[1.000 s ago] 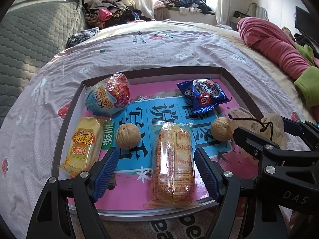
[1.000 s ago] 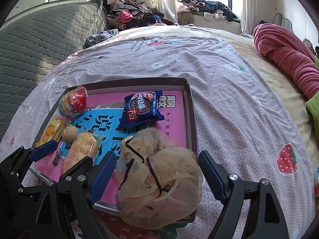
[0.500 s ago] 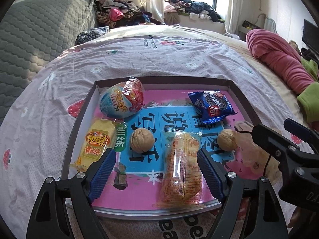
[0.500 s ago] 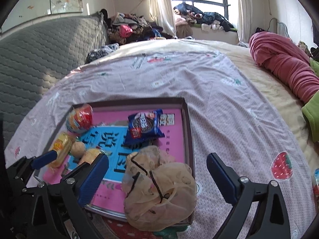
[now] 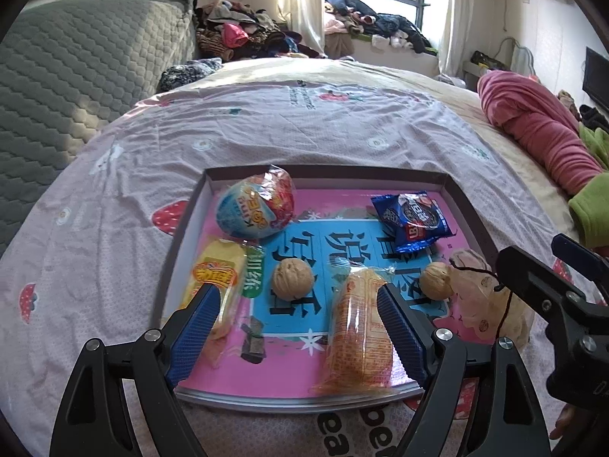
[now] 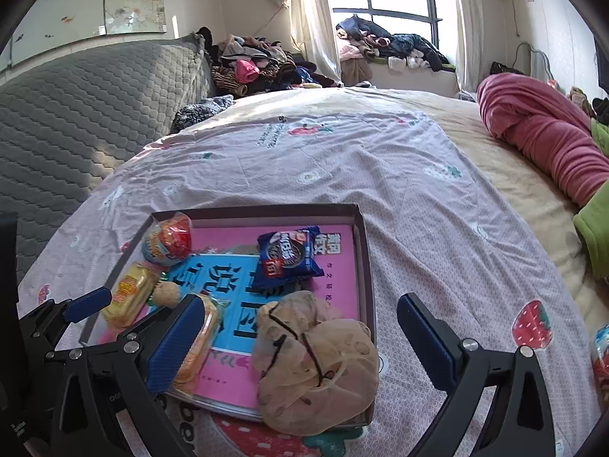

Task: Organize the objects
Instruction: 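Withdraw both open grippers from the tray back toward the green ring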

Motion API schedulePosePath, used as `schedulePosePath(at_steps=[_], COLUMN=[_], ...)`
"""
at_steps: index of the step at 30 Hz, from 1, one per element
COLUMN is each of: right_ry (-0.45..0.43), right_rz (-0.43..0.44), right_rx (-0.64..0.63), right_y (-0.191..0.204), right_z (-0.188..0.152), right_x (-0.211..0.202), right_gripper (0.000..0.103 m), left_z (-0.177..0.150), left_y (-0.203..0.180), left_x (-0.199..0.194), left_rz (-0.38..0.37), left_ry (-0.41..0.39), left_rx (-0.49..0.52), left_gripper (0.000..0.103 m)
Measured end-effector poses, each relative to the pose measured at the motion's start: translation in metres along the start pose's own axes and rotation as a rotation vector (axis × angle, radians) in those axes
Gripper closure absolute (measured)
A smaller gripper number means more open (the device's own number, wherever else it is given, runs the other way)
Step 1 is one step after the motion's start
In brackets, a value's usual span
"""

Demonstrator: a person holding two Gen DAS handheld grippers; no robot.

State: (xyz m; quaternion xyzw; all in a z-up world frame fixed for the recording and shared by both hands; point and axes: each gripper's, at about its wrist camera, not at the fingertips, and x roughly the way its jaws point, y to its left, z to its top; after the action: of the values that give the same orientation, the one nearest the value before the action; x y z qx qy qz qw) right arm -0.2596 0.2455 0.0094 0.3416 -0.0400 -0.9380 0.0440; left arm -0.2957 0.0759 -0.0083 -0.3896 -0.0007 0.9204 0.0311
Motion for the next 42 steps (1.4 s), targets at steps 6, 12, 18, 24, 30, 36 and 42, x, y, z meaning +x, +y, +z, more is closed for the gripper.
schedulePosePath(at_steps=[6,12,18,24,30,36,42], right_ry=[-0.028,-0.036,-0.079,-0.113,-0.111,-0.089,-0.119], right_rz=[0.023,0.030,0.048,0.040,0.003,0.008,0.008], right_rx=[-0.016,-0.025,-0.019,-0.002,-0.012,-0.025,-0.042], right_y=[0.008,0.013,0.018,0.023,0.026,0.034,0.041], right_z=[0.003,0.004,0.005,-0.002,-0.021,-0.035,-0.044], right_x=[-0.019,-0.027,-0.042,-0.069,-0.100,-0.130,-0.165], right_gripper=[0.001,0.001,0.001,0.001,0.001,0.001,0.001], left_z=[0.000,-0.002,-0.006,-0.010,-0.031,-0.049,-0.067], left_y=[0.010,0.015,0.021,0.021,0.025,0.033,0.036], left_x=[-0.015,-0.023,-0.046,-0.077,-0.110,-0.146,-0.180], left_rz=[0.014,0.017,0.006,-0.010,-0.020,-0.008,0.004], left_ry=[-0.027,-0.040,-0.096,-0.125,-0.096,-0.091,-0.099], left_rx=[-0.028,-0.034,-0.052,-0.035,-0.017,-0.028,-0.016], left_gripper=[0.017,0.017,0.017,0.017,0.017,0.017,0.017])
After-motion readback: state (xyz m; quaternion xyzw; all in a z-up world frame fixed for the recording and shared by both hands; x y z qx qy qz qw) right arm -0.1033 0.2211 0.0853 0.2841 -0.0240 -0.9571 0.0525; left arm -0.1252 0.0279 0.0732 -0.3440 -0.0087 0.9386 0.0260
